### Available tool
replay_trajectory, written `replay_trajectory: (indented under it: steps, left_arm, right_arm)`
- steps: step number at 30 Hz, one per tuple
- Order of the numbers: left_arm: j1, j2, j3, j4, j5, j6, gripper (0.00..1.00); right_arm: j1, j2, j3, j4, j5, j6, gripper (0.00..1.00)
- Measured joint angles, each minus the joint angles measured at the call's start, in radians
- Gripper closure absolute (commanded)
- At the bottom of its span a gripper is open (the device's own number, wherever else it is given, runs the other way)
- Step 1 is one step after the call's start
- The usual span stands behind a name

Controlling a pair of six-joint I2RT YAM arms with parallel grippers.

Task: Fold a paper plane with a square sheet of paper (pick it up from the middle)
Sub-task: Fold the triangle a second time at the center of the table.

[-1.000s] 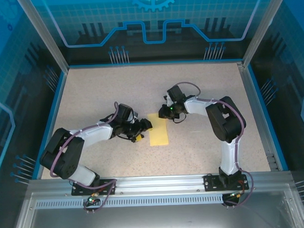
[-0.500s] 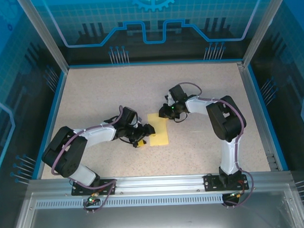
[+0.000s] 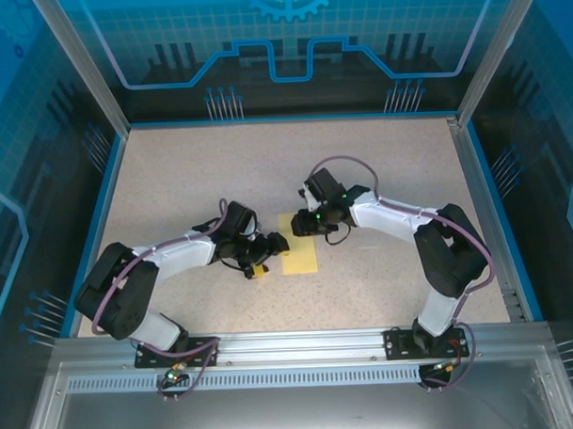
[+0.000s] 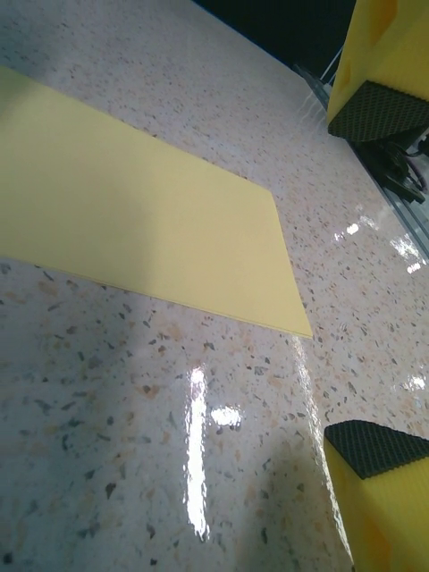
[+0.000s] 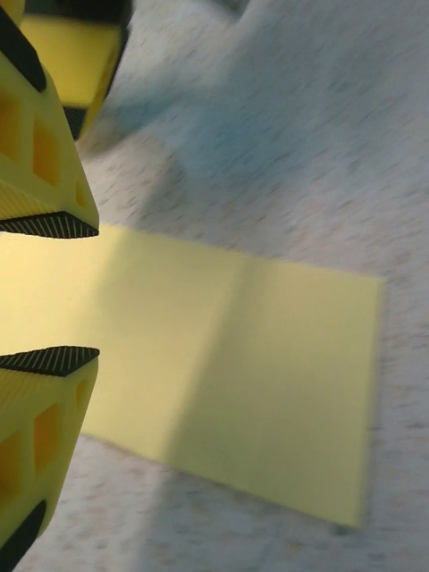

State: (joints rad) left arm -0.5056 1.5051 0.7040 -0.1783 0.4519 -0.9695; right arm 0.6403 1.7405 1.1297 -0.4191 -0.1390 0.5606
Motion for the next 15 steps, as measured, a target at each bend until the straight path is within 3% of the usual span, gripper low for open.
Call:
replay_trajectory:
  steps: [9,15]
  left_arm:
    - [0.0,0.002,-0.006,0.031,0.027,-0.001,0.21]
    - [0.0,0.024,-0.006,0.055,0.056,-0.002,0.21]
  right_arm:
    - [0.0,0.006,-0.09,-0.029,-0.035,0.042,0.76]
    - [-0.001,0.033,-0.123,0.002,-0.078,0.057,0.76]
